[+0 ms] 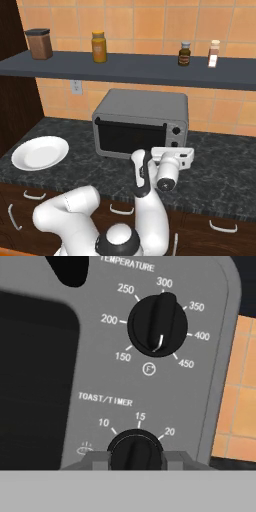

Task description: Pick up the kebab skewer and baguette bread, and place them inside the toaster oven. Close the toaster oven door and start by setting the timer.

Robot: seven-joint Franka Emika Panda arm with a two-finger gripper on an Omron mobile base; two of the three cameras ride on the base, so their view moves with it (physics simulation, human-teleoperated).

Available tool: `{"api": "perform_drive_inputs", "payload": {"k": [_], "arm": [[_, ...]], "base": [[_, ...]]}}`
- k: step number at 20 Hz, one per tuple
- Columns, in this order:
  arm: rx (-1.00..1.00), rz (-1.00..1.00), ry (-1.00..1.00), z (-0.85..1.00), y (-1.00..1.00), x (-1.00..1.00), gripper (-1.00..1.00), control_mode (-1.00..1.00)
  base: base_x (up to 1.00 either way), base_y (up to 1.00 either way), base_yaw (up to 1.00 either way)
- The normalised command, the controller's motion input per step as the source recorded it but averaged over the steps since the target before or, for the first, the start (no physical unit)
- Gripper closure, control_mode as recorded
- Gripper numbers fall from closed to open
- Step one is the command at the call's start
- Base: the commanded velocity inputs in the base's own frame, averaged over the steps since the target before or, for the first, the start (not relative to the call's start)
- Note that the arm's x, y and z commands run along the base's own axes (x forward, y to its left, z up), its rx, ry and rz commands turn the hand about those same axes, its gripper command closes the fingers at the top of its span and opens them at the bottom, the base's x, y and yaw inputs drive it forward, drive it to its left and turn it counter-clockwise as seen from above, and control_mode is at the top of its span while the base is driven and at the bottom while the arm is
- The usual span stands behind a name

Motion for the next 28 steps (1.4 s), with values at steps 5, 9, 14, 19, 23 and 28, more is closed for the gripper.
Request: {"api": "perform_drive_inputs", "payload": {"k": [5, 9, 14, 19, 23, 28], "arm": [[0.09, 0.00, -0.10, -0.12, 0.03, -0.02, 1.00, -1.00], [0.09, 0.00, -0.09, -0.03, 0.00, -0.01, 1.00, -1.00], [0.05, 0.00, -0.04, 0.00, 0.00, 0.00, 1.00, -1.00], [0.01, 0.00, 0.00, 0.00, 0.05, 0.00, 1.00, -1.00], [0.00, 0.00, 0.00, 0.00, 0.02, 0.00, 1.00, -1.00], [0.06, 0.00, 0.00, 0.00, 0.00, 0.00, 1.00, -1.00]], "base": [[0.00, 0.00, 0.00], [0.00, 0.00, 0.00], [0.00, 0.00, 0.00], [0.00, 0.00, 0.00], [0.00, 0.00, 0.00], [0.00, 0.00, 0.00]]}}
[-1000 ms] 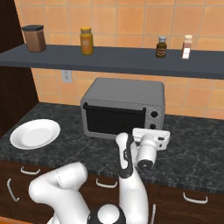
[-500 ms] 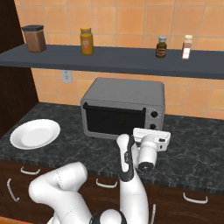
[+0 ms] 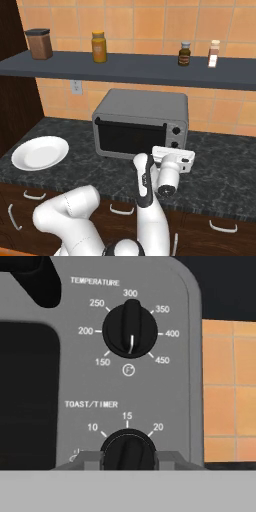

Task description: Pick up the kebab skewer and baguette bread, and place them inside the toaster oven. Close the toaster oven door and start by setting the timer.

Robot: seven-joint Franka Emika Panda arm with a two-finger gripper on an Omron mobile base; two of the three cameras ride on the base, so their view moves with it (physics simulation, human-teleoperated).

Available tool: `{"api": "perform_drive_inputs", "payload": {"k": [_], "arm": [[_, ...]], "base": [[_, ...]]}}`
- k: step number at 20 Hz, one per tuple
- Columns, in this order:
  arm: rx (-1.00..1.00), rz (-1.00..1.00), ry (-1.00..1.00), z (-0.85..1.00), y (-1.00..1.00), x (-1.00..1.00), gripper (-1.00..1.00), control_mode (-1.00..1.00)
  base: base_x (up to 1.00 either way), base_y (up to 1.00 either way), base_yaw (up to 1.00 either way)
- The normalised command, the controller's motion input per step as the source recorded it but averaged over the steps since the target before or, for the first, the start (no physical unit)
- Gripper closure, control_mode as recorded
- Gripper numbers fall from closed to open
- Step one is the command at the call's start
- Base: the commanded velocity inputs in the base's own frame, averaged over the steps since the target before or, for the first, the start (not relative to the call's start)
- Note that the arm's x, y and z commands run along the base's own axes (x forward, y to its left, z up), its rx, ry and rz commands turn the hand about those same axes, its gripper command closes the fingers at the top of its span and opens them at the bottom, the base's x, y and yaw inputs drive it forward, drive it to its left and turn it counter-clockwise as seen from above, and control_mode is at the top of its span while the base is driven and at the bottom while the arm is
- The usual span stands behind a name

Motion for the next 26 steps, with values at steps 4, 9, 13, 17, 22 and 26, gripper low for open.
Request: {"api": "perform_drive_inputs", "payload": {"k": [4, 9, 13, 17, 22, 26], "arm": [[0.13, 0.00, 0.01, 0.00, 0.00, 0.00, 1.00, -1.00], [0.15, 0.00, 0.02, 0.00, 0.00, 0.00, 1.00, -1.00], [0.13, 0.00, 0.00, 0.00, 0.01, 0.00, 1.00, -1.00], [0.11, 0.00, 0.00, -0.01, 0.06, 0.00, 1.00, -1.00], [0.09, 0.00, 0.00, -0.05, 0.04, 0.00, 1.00, -1.00], [0.07, 0.00, 0.00, -0.12, 0.00, -0.02, 1.00, -1.00]], "base": [[0.00, 0.00, 0.00], [0.00, 0.00, 0.00], [0.00, 0.00, 0.00], [0.00, 0.00, 0.00], [0.00, 0.00, 0.00], [0.00, 0.00, 0.00]]}}
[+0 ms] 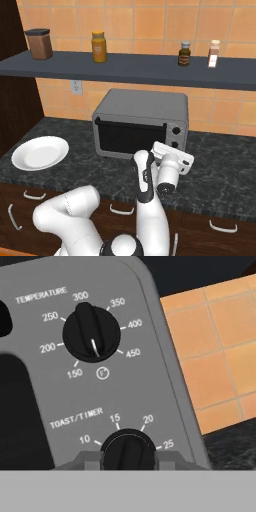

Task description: Pick up the kebab skewer and baguette bread, and place them inside the toaster oven. Close the toaster oven door and start by setting the timer.

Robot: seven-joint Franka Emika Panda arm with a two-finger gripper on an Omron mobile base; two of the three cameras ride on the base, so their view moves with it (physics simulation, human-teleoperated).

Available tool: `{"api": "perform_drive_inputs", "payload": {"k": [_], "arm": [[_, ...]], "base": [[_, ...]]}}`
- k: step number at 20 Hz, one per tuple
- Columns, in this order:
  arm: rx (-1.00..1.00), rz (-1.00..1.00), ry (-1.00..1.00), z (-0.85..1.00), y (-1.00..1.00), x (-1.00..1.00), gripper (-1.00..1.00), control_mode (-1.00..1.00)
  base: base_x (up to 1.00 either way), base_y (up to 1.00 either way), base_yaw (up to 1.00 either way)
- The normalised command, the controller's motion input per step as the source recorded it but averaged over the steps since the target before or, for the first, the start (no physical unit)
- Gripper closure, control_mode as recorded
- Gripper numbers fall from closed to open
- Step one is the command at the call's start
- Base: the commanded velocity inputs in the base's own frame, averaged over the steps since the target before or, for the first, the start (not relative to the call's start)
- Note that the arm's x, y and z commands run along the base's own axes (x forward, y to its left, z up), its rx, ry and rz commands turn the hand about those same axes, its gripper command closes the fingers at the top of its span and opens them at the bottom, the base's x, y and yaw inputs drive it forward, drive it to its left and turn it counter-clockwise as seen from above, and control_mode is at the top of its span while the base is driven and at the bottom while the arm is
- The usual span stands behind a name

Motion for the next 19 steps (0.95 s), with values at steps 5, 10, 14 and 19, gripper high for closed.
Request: {"api": "perform_drive_inputs", "payload": {"k": [5, 10, 14, 19], "arm": [[0.08, 0.00, 0.00, -0.08, 0.00, -0.03, 1.00, -1.00], [0.07, 0.00, 0.00, -0.06, 0.00, 0.00, 1.00, -1.00], [0.09, 0.00, 0.01, -0.04, 0.00, 0.00, 1.00, -1.00], [0.09, 0.00, 0.00, -0.05, 0.01, 0.00, 1.00, -1.00]], "base": [[0.00, 0.00, 0.00], [0.00, 0.00, 0.00], [0.00, 0.00, 0.00], [0.00, 0.00, 0.00]]}}
